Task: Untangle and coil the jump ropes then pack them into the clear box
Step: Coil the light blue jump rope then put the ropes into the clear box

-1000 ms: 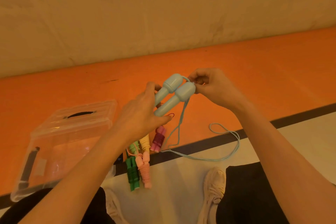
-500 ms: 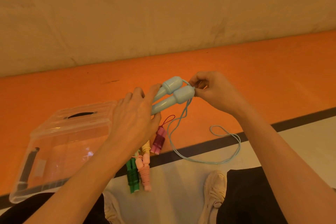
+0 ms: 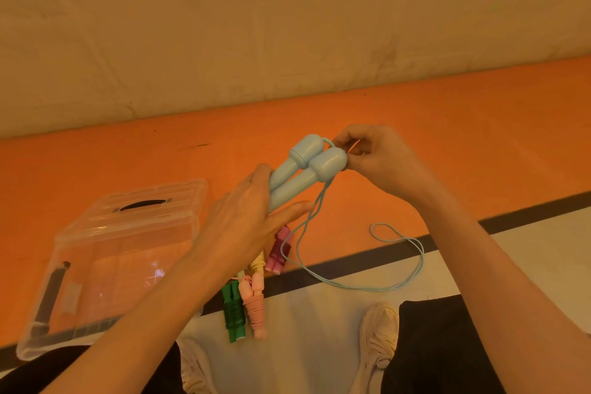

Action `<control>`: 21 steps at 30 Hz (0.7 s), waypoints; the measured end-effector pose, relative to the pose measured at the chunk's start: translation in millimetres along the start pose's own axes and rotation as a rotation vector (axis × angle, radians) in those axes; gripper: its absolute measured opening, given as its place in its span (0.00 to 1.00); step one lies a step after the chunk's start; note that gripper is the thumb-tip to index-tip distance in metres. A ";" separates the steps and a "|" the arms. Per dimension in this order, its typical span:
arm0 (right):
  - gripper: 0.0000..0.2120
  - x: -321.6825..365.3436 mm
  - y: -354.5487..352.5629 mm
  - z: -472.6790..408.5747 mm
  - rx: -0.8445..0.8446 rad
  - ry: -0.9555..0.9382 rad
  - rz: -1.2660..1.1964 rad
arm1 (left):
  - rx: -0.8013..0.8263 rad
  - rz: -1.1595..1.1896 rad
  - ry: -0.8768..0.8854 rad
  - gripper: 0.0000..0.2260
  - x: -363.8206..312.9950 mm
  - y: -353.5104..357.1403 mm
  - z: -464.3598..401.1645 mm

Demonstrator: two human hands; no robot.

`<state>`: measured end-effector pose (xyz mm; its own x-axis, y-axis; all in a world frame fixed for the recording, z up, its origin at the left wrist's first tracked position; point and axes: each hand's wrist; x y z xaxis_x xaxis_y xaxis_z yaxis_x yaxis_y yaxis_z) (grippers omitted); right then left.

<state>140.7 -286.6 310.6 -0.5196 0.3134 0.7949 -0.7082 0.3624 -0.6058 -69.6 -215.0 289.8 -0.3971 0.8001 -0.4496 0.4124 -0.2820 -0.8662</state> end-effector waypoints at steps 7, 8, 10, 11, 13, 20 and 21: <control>0.12 -2.6 5.6 -1.9 0.031 -0.046 -0.011 | 0.037 -0.023 0.013 0.20 2.5 -7.5 2.4; 0.12 -2.0 6.3 -1.7 0.027 -0.047 -0.007 | 0.054 -0.018 0.017 0.20 3.9 -7.1 2.8; 0.13 -0.6 7.6 -2.0 0.013 -0.055 -0.005 | 0.062 0.034 0.020 0.22 7.2 -5.5 3.6; 0.13 0.1 7.8 -2.1 0.008 -0.056 -0.012 | 0.054 0.070 0.018 0.22 8.5 -5.0 3.7; 0.11 1.8 7.9 -2.1 0.003 -0.045 -0.031 | 0.035 0.137 0.009 0.20 9.4 -5.4 3.2; 0.12 5.8 10.2 -2.1 0.052 -0.013 -0.134 | 0.069 0.308 -0.014 0.15 13.5 -10.6 0.4; 0.11 8.2 9.6 -0.6 0.093 -0.006 -0.196 | 0.075 0.343 -0.015 0.14 14.3 -11.1 0.5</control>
<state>129.9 -280.1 311.3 -0.3697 0.2398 0.8977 -0.8370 0.3336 -0.4338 -80.2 -200.8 292.9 -0.2583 0.6441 -0.7200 0.4627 -0.5717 -0.6775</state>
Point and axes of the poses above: each hand's wrist, its own z-axis away from the middle knuckle, its own y-axis out of the palm, x = y × z, and after that the axes turned 11 degrees about y, right-handed
